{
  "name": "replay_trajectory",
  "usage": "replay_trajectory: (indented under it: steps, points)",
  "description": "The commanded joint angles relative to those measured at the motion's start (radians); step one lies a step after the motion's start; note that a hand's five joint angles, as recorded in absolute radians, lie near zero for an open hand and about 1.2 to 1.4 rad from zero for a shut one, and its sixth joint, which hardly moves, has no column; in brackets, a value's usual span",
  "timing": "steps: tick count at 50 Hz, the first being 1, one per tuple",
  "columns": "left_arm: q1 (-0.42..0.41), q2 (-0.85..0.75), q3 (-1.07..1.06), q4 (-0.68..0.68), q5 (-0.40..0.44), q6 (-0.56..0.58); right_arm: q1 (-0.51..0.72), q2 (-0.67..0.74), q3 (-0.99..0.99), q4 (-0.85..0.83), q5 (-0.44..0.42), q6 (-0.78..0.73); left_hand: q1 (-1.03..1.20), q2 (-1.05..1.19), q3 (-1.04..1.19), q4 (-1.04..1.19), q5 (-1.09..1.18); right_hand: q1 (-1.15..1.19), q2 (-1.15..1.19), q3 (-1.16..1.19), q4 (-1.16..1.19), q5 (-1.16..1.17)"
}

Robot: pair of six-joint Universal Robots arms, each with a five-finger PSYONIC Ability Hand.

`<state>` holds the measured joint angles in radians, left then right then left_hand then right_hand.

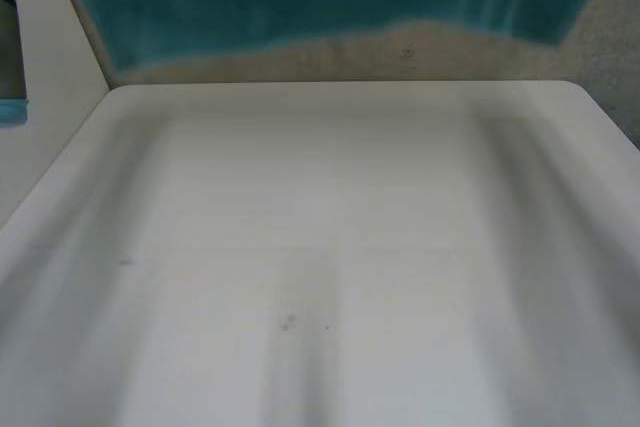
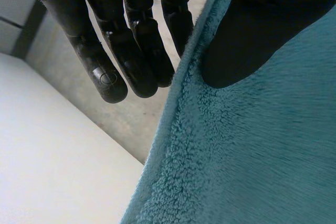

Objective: Fold the laundry

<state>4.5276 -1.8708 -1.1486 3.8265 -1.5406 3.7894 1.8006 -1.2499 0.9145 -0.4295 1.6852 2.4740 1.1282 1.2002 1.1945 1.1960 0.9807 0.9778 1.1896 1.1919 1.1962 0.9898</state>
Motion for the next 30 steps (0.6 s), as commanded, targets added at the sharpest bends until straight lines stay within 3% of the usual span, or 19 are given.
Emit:
replay_trajectory:
  steps: [1, 9, 14, 22, 29, 30]
  points:
    - [0.011, 0.052, -0.223, -0.021, -0.004, -0.083, 0.005, -0.08, 0.296, -0.008, -0.045, 0.033, 0.268, 0.196, 0.202, 0.2, 0.241, 0.418, 0.207, 0.204, 0.2, 0.232]
    - [0.016, 0.044, -0.505, -0.01, 0.005, -0.076, -0.009, -0.111, 0.656, -0.02, -0.148, 0.125, 0.268, 0.196, 0.202, 0.2, 0.241, 0.418, 0.207, 0.204, 0.2, 0.232]
    - [0.015, -0.071, -0.626, 0.004, 0.005, -0.074, -0.009, -0.1, 0.776, -0.02, -0.191, 0.134, 0.268, 0.196, 0.202, 0.2, 0.241, 0.418, 0.207, 0.204, 0.2, 0.232]
    - [0.016, -0.232, -0.654, 0.013, 0.0, -0.068, -0.017, 0.01, 0.845, 0.014, -0.193, 0.129, 0.268, 0.196, 0.202, 0.2, 0.241, 0.418, 0.207, 0.204, 0.2, 0.232]
    - [0.021, -0.238, -0.68, 0.01, 0.0, -0.04, -0.075, 0.007, 0.877, 0.097, -0.205, 0.137, 0.268, 0.196, 0.202, 0.2, 0.241, 0.418, 0.207, 0.204, 0.2, 0.232]
    - [0.021, -0.237, -0.681, 0.007, -0.001, -0.031, -0.092, -0.003, 0.882, 0.11, -0.206, 0.14, 0.181, 0.109, 0.115, 0.113, 0.154, 0.418, 0.207, 0.204, 0.2, 0.232]
